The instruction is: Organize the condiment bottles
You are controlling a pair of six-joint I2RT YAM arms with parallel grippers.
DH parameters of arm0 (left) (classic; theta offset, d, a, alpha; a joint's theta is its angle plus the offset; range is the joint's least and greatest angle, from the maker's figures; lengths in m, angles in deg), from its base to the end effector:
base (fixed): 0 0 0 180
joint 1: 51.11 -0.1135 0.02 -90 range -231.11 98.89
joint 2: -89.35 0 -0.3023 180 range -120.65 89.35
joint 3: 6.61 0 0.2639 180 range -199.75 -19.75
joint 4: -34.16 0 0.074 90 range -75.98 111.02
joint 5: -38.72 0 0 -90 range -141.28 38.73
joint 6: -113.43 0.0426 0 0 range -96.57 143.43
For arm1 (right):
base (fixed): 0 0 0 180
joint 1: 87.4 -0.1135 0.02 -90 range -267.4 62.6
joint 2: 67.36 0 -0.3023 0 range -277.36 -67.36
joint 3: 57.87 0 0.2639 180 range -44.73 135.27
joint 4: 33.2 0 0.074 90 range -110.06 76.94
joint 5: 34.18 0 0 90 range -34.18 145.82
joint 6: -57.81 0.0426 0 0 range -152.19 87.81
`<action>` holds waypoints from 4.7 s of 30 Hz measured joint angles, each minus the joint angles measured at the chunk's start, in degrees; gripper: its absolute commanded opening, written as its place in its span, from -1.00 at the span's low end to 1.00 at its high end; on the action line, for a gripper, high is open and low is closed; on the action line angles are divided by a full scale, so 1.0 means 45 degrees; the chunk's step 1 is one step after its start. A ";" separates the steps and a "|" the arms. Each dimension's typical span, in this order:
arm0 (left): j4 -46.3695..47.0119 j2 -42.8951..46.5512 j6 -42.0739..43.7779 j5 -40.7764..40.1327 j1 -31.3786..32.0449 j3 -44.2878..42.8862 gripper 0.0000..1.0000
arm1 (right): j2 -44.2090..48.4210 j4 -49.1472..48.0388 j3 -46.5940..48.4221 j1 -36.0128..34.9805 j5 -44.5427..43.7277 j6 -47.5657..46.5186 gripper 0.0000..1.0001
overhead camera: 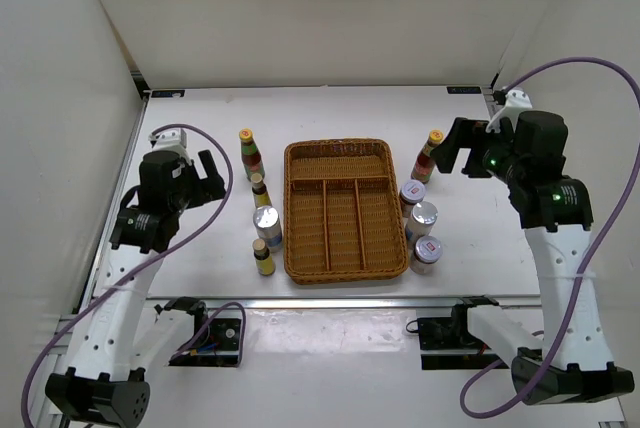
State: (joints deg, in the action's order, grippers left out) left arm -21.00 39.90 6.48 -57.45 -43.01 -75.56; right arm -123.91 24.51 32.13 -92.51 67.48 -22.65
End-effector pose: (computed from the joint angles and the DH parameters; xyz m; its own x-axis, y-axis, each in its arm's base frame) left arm 0.1658 -0.0190 0.3635 -0.5677 -0.2120 -0.7955 -0.1170 0.9772 -0.1769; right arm 0.1776 0.0245 0.4636 -0.4485 0.1229 -0.8853 -0.1992 0.9519 0.2330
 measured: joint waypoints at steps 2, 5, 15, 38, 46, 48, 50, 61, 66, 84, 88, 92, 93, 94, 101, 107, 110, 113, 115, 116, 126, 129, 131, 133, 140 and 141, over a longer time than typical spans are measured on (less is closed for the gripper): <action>-0.0049 0.0223 -0.0209 -0.0379 0.0214 0.0000 1.00 | 0.0189 0.0034 0.0000 -0.0005 -0.0253 0.0146 1.00; -0.0131 0.0457 -0.0461 -0.0534 0.0437 0.0000 1.00 | 0.0612 0.0073 -0.0053 -0.0034 -0.0243 0.0767 1.00; -0.0296 0.2103 -0.0801 0.0330 0.1467 0.0277 1.00 | 0.1914 0.1438 -0.1938 -0.0398 0.0777 0.2409 1.00; -0.1263 0.2919 -0.1549 -0.2492 0.1982 0.0408 1.00 | 0.3623 0.3541 -0.6824 -0.0680 -0.1836 0.5722 1.00; -0.1297 0.2997 -0.1583 -0.2764 0.1982 0.0408 1.00 | 0.2987 0.3065 -0.7169 -0.1753 -0.2793 0.6552 1.00; -0.1316 0.2977 -0.1583 -0.2812 0.1982 0.0408 1.00 | 0.2778 0.2890 -0.7354 -0.2108 -0.2939 0.6897 1.00; -0.1336 0.2977 -0.1583 -0.2846 0.1982 0.0408 1.00 | 0.2487 0.2710 -0.7538 -0.2453 -0.3084 0.7315 1.00; -0.1336 0.2885 -0.1685 -0.2875 0.1982 0.0408 1.00 | 0.0170 0.1953 -0.7820 -0.3954 -0.5022 0.9054 0.86; -0.1336 0.2846 -0.1685 -0.2875 0.1982 0.0408 1.00 | 0.0029 0.1821 -0.7849 -0.4250 -0.5717 0.9568 0.23; -0.1336 0.2846 -0.1685 -0.2977 0.1982 0.0408 1.00 | 0.2249 0.4469 -0.5678 -0.6324 -0.6513 1.0044 -0.99; -0.1336 0.2846 -0.1685 -0.2992 0.1982 0.0408 1.00 | 0.2059 0.4439 -0.4104 -0.7014 -0.6751 1.0069 -0.99; -0.1336 0.2846 -0.1685 -0.3016 0.1982 0.0408 1.00 | 0.1394 0.4065 -0.3687 -0.7592 -0.6713 0.9976 -0.99; -0.1336 0.2846 -0.1685 -0.3021 0.1982 0.0408 1.00 | 0.1171 0.3963 -0.3691 -0.7820 -0.6703 0.9976 -0.99; -0.1336 0.2832 -0.1685 -0.3021 0.1982 0.0408 1.00 | 0.0860 0.3827 -0.3716 -0.8053 -0.6688 0.9976 -0.99; -0.1336 0.2710 -0.1685 -0.3070 0.1982 0.0408 1.00 | -0.1345 0.2837 -0.3949 -1.0132 -0.7310 1.0423 -0.99; -0.1336 0.2521 -0.1685 -0.3065 0.1982 0.0408 1.00 | -0.2535 0.2118 -0.4488 -1.0822 -0.8194 1.1191 -0.99; -0.1336 0.2453 -0.1685 -0.3060 0.1982 0.0408 1.00 | -0.2545 0.1851 -0.5124 -1.0812 -0.8544 1.1521 -0.99; -0.1336 0.2438 -0.1685 -0.3055 0.1982 0.0408 1.00 | -0.2545 0.1705 -0.5406 -1.0817 -0.8616 1.1710 -0.96; -0.1336 0.2380 -0.1685 -0.3045 0.1982 0.0408 1.00 | -0.2555 0.1627 -0.5469 -1.0836 -0.8646 1.1783 -0.80; -0.1336 0.2317 -0.1685 -0.3031 0.1982 0.0408 1.00 | -0.2579 0.1579 -0.5479 -1.0836 -0.8655 1.1788 -0.75; -0.1336 0.1501 -0.1681 -0.2749 0.1982 0.0408 1.00 | -0.2982 0.1107 -0.5644 -1.0836 -0.8777 1.1803 0.57; -0.1336 0.1433 -0.1676 -0.2652 0.1982 0.0408 1.00 | -0.2982 0.1039 -0.5605 -1.0836 -0.8888 1.1827 0.87; -0.1336 0.1316 -0.1676 -0.2555 0.1982 0.0408 1.00 | -0.2982 0.1073 -0.5484 -1.0836 -0.8927 1.1783 1.00; -0.1336 0.1156 -0.1676 -0.2501 0.1982 0.0408 1.00 | -0.2987 0.1180 -0.5226 -1.0841 -0.8956 1.1754 1.00; -0.1341 0.0845 -0.1676 -0.2429 0.1982 0.0408 1.00 | -0.2987 0.2254 -0.3050 -1.0894 -0.9593 1.1468 1.00; -0.1336 0.0869 -0.1676 -0.2433 0.1982 0.0408 1.00 | -0.2982 0.2443 -0.2594 -1.0894 -0.9763 1.1307 1.00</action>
State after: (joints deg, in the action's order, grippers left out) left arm -27.01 43.81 -1.06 -68.40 -34.09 -73.72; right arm -137.33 35.51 20.46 -141.53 23.54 28.23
